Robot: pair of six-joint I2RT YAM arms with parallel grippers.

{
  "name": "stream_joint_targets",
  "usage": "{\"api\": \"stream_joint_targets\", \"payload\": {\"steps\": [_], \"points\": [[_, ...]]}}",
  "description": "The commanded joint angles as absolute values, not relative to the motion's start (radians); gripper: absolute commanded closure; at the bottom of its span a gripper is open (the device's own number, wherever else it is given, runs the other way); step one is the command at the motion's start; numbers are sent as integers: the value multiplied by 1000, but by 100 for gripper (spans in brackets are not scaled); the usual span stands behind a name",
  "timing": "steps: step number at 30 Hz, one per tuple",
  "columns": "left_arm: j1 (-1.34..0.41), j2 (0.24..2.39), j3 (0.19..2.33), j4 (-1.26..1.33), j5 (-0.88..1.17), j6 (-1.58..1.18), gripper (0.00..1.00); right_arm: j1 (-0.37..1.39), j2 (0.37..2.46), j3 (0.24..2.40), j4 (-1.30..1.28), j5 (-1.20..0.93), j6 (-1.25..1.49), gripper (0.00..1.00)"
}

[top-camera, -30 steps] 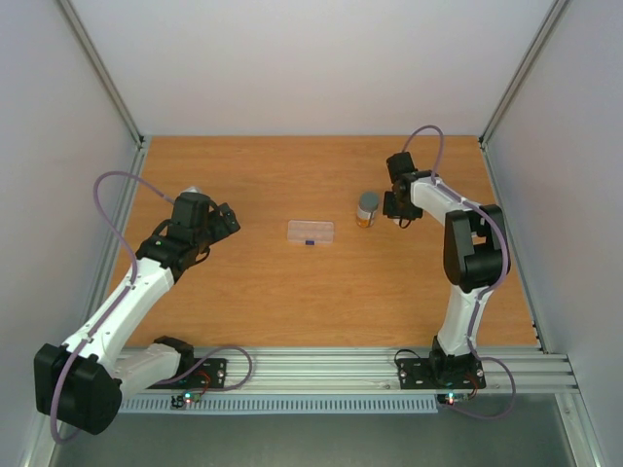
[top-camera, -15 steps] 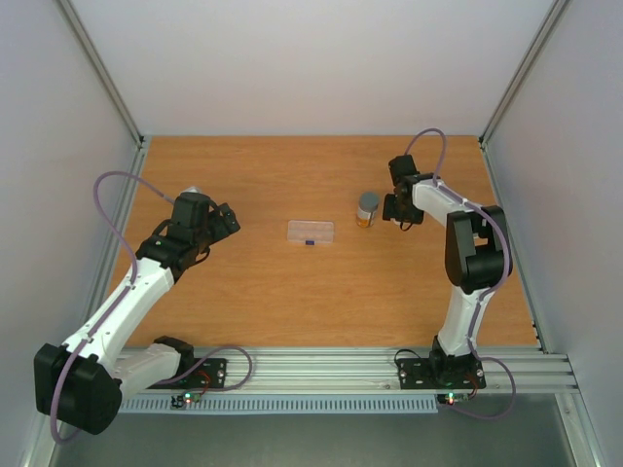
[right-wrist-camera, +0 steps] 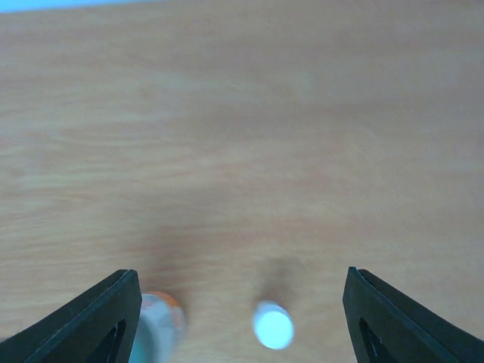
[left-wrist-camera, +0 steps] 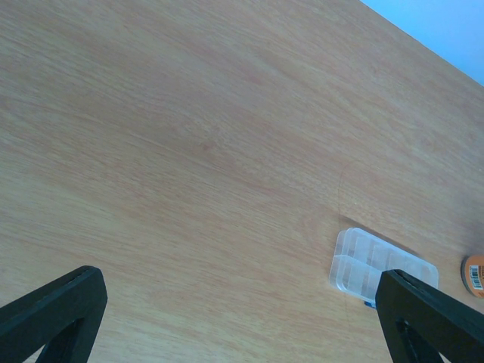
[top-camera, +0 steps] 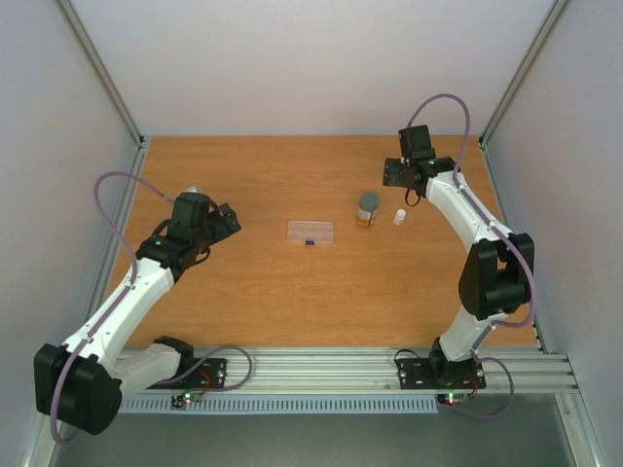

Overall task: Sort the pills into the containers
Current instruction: Place the pill bottle at the center of the board, then adjust the pill container at the center of the board.

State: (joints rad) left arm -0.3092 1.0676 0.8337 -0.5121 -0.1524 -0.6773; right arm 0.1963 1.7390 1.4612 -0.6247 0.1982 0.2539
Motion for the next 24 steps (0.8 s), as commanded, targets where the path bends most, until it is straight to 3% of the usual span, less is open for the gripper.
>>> {"api": "stream_joint_targets", "payload": {"steps": [1,10,24], "points": [[-310,1070,822,-475,-129,-688,1,299,1694,1536,-567,75,67,24],[-310,1079,823,-469,-112,-699,1,579,1765,1501,-537,-22,-204,23],[-304,1110,828,-464,-40,-696,1,655,1958,1494,-572,-85,-253,20]]}}
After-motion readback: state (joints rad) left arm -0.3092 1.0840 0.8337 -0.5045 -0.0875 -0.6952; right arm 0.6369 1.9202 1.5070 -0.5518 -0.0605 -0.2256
